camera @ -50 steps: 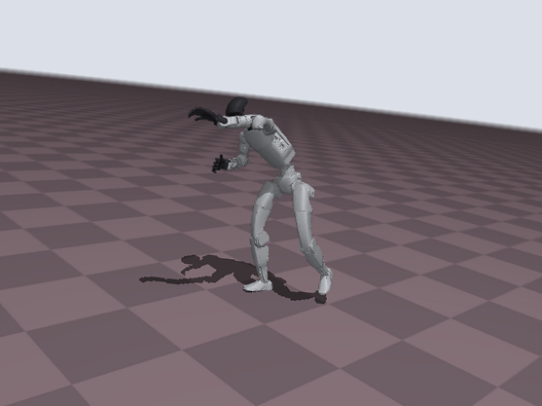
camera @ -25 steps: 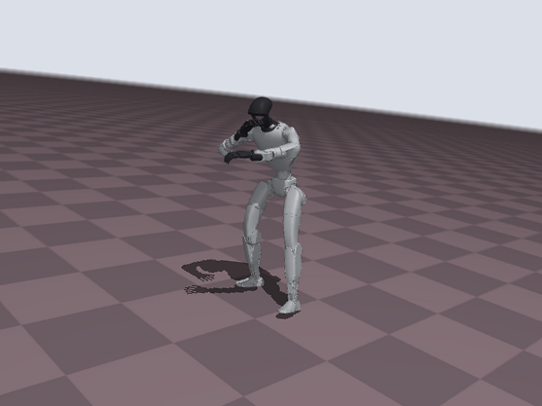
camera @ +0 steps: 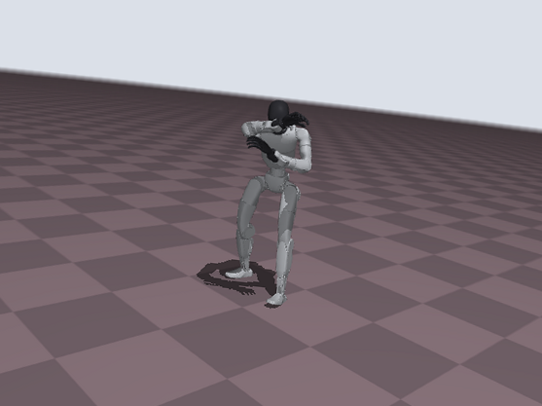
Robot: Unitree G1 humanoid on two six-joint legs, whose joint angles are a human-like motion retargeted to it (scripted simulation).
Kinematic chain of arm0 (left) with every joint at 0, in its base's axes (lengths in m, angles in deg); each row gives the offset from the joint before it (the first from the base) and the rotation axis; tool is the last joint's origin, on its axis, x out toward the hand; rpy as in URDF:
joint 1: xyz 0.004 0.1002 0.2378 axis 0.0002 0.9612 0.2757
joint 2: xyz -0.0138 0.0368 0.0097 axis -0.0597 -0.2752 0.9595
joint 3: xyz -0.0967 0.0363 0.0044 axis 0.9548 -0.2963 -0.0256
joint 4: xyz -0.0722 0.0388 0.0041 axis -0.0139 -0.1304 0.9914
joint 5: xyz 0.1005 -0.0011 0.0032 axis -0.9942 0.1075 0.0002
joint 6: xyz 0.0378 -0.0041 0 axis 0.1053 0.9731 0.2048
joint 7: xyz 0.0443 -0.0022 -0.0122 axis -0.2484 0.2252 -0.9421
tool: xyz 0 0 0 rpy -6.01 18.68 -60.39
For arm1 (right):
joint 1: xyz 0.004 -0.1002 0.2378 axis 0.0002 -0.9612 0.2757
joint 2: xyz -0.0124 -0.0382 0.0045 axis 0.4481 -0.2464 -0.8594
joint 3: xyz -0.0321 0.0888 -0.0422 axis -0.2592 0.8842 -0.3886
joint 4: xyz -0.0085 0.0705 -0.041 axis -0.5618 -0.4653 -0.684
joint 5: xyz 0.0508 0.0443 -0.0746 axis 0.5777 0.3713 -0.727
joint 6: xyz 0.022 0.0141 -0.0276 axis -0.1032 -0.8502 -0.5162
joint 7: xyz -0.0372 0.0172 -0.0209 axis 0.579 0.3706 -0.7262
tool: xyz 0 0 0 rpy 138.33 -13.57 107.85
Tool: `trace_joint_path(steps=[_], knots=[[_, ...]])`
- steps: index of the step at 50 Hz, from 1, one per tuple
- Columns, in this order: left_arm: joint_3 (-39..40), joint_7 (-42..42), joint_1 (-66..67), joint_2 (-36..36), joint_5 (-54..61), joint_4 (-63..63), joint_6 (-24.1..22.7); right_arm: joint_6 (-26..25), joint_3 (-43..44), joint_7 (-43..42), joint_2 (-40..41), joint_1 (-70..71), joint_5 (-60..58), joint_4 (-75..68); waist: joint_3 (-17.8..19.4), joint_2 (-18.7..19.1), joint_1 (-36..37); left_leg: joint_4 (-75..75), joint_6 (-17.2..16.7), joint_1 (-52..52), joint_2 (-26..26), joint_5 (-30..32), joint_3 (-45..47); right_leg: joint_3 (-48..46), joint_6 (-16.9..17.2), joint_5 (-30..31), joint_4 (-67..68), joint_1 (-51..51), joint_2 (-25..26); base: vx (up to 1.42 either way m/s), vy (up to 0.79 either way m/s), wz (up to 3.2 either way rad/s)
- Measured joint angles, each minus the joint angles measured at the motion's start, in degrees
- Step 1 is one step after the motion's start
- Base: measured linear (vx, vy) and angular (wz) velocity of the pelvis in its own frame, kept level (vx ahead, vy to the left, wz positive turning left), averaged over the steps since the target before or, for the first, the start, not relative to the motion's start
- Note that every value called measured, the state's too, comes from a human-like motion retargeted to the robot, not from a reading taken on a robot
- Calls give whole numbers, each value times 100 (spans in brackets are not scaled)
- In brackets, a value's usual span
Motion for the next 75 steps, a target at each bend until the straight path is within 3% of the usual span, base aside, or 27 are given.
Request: trace_joint_path(steps=[7, 12, 20, 27, 32, 37, 42, 51, 57, 65, 69, 75], knots=[[222, -278, -618, -17, -195, 194, 94, -142, 0, -392, -325, 29, 20, -1655, 0, -322, 14, -147, -177, -1, -131, -242, -134, -220, 65, 18, -197, 178, 15, 7, 5, 45], [184, -179, -892, -37, -317, 376, 136, -191, 0, -342, -697, -117, 207, -2047, 0, -322, 22, -217, -256, -14, -208, -261, -262, -348, 74, 97, -301, 264, 22, 5, 5, 29], [148, 679, -1041, 79, -400, 414, 113, -300, 197, 23, -1498, -355, 50, -240, 0, 119, 12, -391, -154, -102, -340, -74, -491, -579, 54, 300, -373, 254, -36, 2, 4, 19], [-181, 789, -988, -64, -563, 407, 116, -78, 1002, -158, -1916, -1027, -451, 2117, 0, 326, -79, -561, -41, -218, -435, 2, -546, -630, 18, 258, -176, 28, -174, 0, 0, 0], [-293, 749, -896, -112, -542, 424, 86, -10, 1424, -399, -1890, -1262, -896, 3066, 0, 498, -112, -648, -31, -310, -457, 38, -492, -528, -80, 177, 133, -250, -298, -3, 2, -3], [-349, 552, -891, -190, -443, 504, 18, -148, 1578, -969, -1839, -1220, -1247, 2810, 0, 657, -145, -692, -84, -383, -446, 119, -393, -338, -204, 140, 436, -541, -408, -8, 3, -19], [-517, 452, -1086, -203, -412, 694, 35, -441, 1594, -1522, -1821, -1132, -1168, 1629, 0, 741, -227, -681, -140, -428, -401, 160, -231, -106, -289, 118, 685, -810, -485, -9, 1, -33], [-897, 405, -1424, -110, -470, 888, 106, -523, 1705, -1730, -2109, -1638, -585, 311, 0, 814, -573, -625, -175, -402, -252, 430, 21, 356, -351, 50, 1130, -1207, -506, -10, -4, -38], [-1190, 641, -1241, 22, -422, 852, 117, -416, 2253, -1586, -2309, -2597, -555, 709, 0, 926, -926, -627, -103, -314, -104, 680, 112, 544, -341, 3, 1404, -1367, -453, -12, -12, -32], [-1443, 1033, -651, 53, -360, 600, 112, -129, 3495, -1215, -2234, -4259, -865, 2537, 0, 978, -1429, -509, 109, -114, 56, 944, 111, 672, -317, -256, 1814, -1353, -363, -12, -20, -12], [-1429, 1187, -300, 18, -300, 389, 208, 74, 3771, -915, -1921, -4633, -907, 3453, 0, 846, -1560, 32, 160, -57, 19, 651, 112, 784, -360, -533, 2155, -1232, -434, -8, -23, 1], [-1023, 1309, 253, -180, -372, 200, 455, 189, 3598, -618, -1295, -4278, -940, 3685, 0, 544, -1624, 1736, 185, -56, -203, -341, 190, 1038, -475, -1208, 2960, -840, -760, 4, -19, -2]])
